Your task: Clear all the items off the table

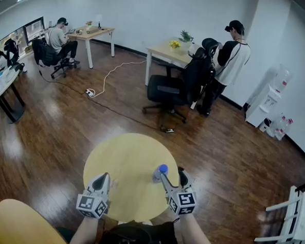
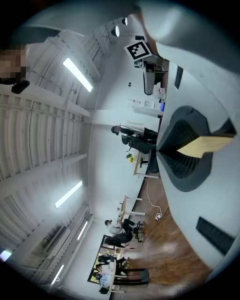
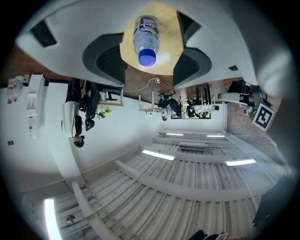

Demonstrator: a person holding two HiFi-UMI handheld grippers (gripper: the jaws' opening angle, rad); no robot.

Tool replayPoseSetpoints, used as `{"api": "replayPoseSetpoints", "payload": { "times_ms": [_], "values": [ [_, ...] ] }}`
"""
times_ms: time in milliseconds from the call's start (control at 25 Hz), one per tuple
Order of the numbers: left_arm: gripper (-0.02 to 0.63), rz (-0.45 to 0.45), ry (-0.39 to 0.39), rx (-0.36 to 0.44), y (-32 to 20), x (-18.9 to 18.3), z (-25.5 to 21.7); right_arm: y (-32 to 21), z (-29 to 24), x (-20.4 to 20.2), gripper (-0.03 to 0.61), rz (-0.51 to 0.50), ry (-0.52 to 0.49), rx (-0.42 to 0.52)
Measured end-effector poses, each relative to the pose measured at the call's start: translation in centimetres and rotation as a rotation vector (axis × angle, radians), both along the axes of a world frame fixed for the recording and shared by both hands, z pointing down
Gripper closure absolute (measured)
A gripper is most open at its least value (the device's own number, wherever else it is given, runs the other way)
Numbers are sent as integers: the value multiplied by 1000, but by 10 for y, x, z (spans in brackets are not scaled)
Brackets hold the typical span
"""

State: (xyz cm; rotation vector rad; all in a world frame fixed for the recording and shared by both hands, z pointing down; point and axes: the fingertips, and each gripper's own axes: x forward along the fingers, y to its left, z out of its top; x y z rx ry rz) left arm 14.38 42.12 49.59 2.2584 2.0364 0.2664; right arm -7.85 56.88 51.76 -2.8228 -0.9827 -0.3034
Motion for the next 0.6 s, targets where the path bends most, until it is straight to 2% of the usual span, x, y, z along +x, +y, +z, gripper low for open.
{"api": "replayPoseSetpoints", "payload": {
  "times_ms": [160, 200, 320, 400, 600],
  "values": [
    [614, -9, -11, 27, 17, 6, 8, 13, 23, 14, 250, -38, -68, 36],
    [614, -12, -19, 38, 20, 6, 12, 14, 33, 17, 225, -45, -88, 49],
    [614, -15, -54, 72, 24, 6, 30, 15, 68, 23, 222, -54, -137, 105],
    [614, -18, -66, 84, 23, 5, 41, 16, 87, 26, 172, -59, -157, 141],
    [614, -28, -90, 102, 21, 4, 59, 23, 112, 29, 172, -51, -180, 176]
  ]
}}
